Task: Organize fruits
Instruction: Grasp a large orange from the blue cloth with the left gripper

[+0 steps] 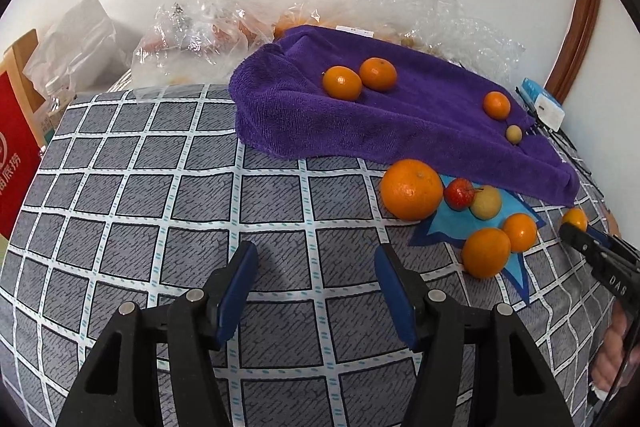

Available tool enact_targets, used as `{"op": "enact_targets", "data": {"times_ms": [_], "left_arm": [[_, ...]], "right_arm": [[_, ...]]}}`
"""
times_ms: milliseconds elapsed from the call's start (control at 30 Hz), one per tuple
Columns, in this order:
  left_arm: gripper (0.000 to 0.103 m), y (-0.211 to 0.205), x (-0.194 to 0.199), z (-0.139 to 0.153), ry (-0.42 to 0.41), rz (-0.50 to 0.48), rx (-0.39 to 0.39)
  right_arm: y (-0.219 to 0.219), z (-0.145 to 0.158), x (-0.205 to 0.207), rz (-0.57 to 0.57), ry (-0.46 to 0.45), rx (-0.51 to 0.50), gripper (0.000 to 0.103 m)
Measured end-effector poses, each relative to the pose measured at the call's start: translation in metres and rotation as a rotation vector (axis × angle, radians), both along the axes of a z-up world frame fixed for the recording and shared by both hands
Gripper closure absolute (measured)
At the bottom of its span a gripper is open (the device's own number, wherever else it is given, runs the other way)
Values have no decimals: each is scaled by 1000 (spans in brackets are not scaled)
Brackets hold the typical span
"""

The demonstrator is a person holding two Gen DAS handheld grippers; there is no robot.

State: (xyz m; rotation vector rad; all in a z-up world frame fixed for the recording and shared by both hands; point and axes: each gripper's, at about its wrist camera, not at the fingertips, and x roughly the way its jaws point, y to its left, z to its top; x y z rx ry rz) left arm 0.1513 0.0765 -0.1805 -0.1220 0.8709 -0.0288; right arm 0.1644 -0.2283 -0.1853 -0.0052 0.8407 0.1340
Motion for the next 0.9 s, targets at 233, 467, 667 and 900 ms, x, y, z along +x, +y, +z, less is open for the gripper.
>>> {"op": "enact_targets", "data": {"times_ms": [233, 467, 667, 900], "left_arm": [[42, -4, 1, 1, 7, -13, 38], [42, -20, 9, 20, -12, -78, -23], [42, -46, 31, 23, -11, -116, 21], [42, -55, 50, 4, 14, -115, 53]], "right_arm": [[-14, -7, 3, -42, 41, 70, 68], [-10, -8, 1, -45, 34, 33, 68], [-12, -9, 1, -48, 38, 45, 68], [-11, -9, 3, -49, 40, 41, 68]]}}
